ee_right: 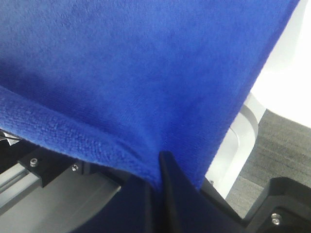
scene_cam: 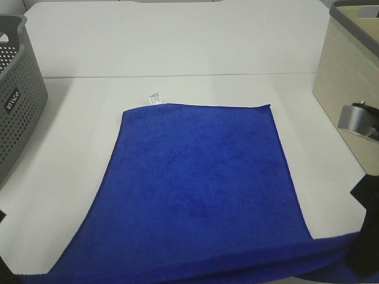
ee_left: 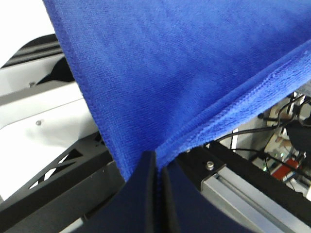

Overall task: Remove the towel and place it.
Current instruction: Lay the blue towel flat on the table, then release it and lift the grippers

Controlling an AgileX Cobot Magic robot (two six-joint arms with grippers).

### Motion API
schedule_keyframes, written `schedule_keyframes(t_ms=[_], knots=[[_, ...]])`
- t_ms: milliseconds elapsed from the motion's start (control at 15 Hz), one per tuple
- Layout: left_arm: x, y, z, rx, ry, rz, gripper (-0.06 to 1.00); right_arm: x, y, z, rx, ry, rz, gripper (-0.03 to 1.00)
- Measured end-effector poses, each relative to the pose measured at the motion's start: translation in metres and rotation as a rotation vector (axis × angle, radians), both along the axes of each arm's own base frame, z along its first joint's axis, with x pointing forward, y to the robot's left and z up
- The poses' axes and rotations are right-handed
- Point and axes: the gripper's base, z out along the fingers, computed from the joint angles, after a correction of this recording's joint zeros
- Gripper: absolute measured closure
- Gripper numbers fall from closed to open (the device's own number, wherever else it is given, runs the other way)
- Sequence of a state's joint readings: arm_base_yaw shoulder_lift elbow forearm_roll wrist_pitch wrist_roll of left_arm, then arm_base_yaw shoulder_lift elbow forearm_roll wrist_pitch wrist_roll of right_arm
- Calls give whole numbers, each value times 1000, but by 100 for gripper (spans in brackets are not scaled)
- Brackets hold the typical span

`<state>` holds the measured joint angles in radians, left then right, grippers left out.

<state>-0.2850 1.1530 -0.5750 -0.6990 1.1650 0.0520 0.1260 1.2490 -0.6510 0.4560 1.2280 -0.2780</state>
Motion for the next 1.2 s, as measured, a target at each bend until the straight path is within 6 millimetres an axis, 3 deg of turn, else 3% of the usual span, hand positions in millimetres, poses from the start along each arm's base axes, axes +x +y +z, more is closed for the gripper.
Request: schedule_keyframes(t_ms=[467, 1200], knots=[[19, -6, -41, 36, 201, -86, 94, -16, -2, -25, -15, 132, -3, 95], [23, -6, -60, 73, 302, -112, 94, 0, 2, -66, -16, 412, -46, 95]])
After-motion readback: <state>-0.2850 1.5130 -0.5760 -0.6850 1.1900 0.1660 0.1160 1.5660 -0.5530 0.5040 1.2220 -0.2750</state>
